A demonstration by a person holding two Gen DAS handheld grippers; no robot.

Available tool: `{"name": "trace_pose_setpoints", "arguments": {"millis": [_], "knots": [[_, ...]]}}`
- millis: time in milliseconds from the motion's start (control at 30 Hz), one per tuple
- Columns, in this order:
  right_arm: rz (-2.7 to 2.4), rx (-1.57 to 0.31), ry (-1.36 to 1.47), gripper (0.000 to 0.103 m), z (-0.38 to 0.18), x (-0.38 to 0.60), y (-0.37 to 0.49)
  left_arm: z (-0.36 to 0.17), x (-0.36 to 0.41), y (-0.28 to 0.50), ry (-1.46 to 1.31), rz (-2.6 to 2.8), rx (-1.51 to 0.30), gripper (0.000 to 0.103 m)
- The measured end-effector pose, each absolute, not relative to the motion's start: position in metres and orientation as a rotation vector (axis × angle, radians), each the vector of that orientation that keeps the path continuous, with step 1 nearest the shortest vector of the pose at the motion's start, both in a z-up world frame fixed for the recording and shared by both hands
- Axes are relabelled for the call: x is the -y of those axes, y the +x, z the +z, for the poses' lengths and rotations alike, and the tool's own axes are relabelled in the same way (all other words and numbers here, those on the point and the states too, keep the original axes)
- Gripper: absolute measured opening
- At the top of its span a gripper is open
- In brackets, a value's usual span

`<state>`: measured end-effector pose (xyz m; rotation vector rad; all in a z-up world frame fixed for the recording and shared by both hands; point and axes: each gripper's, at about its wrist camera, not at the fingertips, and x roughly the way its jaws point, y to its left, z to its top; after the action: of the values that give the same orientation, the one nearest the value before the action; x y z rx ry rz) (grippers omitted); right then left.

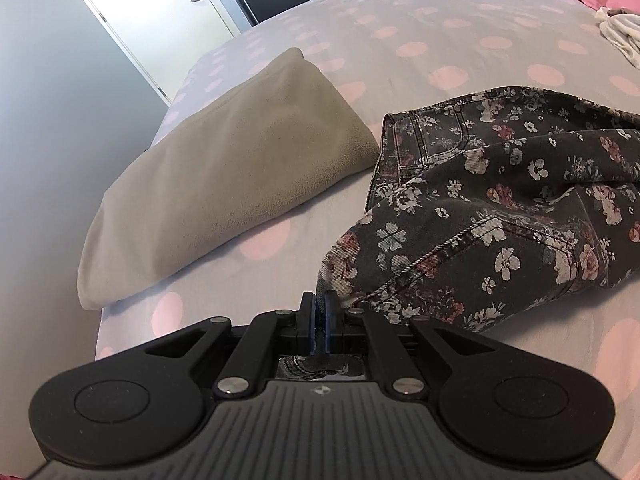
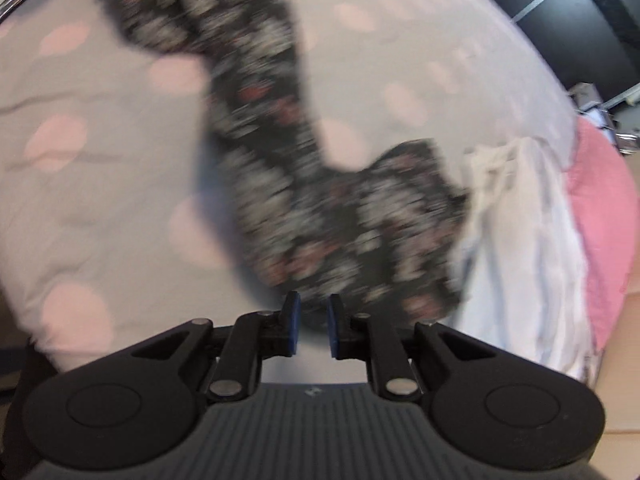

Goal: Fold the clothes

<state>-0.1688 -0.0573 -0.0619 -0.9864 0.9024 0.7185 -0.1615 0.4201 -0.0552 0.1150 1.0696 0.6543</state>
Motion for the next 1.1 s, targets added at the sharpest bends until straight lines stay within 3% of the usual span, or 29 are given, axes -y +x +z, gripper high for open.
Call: {"name": "trace_pose_setpoints", "arguments": {"millis": [133, 367, 600, 700, 767, 833, 867, 1100], "knots": [[0.627, -0.880, -0.942, 0.031, -0.048, 0.056, -0.128, -0.055, -0.421, -0.161, 0.114, 0.655, -1.071, 0.003], [0.566, -0.943, -0.807, 0.032, -0.049, 0.048, -0.055, -0.059, -0.423, -0.157, 0.129, 0.658, -1.088, 0.003], [0.619, -1.054, -0.759, 0.050, -0.075, 0.033, -0.004, -0.067, -0.432, -0.151, 0.113, 0.659, -1.112, 0.003], [0.629, -1.121, -0.711, 0.051, -0.091, 0.034, 0.012, -0.070, -0.435, -0.149, 0.108, 0.657, -1.120, 0.003], [0.634, -1.182, -0.645, 0.049, -0.101, 0.040, 0.021, -0.071, -0.436, -0.148, 0.107, 0.656, -1.124, 0.003], [0.670, -1.221, -0.571, 0.025, -0.105, 0.045, 0.023, -0.071, -0.436, -0.149, 0.104, 0.657, -1.125, 0.003], [0.686, -1.207, -0.562, 0.020, -0.104, 0.047, 0.021, -0.070, -0.437, -0.149, 0.103, 0.657, -1.126, 0.003], [0.698, -1.100, -0.560, 0.009, -0.061, 0.084, -0.009, -0.068, -0.438, -0.151, 0.093, 0.659, -1.130, 0.003]]}}
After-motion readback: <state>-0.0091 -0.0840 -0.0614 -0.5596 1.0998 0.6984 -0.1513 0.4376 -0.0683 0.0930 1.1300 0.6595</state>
